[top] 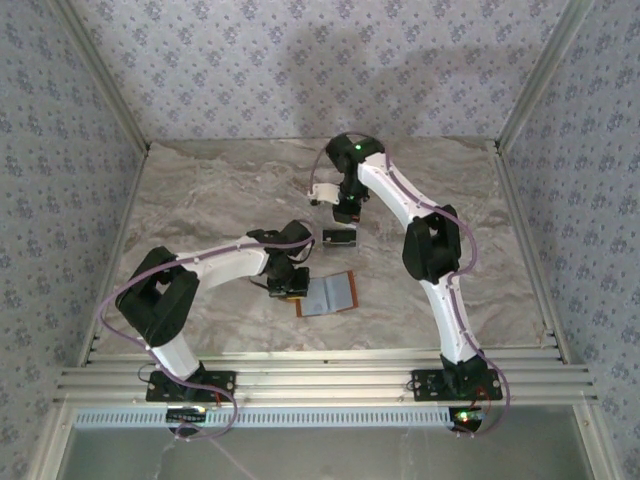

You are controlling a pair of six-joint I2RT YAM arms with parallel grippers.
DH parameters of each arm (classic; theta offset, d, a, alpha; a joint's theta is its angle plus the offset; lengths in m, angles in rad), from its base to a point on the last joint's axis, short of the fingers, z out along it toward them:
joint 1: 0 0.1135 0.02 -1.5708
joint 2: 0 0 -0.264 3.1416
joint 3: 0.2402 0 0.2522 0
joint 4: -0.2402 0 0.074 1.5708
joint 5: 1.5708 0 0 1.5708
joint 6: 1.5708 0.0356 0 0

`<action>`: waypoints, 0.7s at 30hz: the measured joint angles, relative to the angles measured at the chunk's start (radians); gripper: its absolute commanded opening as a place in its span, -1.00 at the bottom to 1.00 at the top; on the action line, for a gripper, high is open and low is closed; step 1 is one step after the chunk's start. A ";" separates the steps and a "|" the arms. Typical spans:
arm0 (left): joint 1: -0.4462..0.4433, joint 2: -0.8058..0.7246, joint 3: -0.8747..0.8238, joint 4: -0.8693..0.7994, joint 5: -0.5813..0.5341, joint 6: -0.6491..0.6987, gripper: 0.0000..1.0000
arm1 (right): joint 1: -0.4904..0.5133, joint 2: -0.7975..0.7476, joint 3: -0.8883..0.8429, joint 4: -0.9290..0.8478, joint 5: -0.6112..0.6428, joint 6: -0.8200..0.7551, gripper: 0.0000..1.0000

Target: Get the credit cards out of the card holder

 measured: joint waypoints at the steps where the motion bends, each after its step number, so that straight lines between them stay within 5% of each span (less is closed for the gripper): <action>1: 0.000 0.000 -0.001 0.000 0.000 0.000 -0.78 | 0.001 0.001 0.002 -0.003 0.000 0.000 -1.00; 21: 0.000 0.000 -0.001 0.000 0.000 0.000 -0.78 | 0.004 0.002 0.008 -0.014 0.049 0.003 -1.00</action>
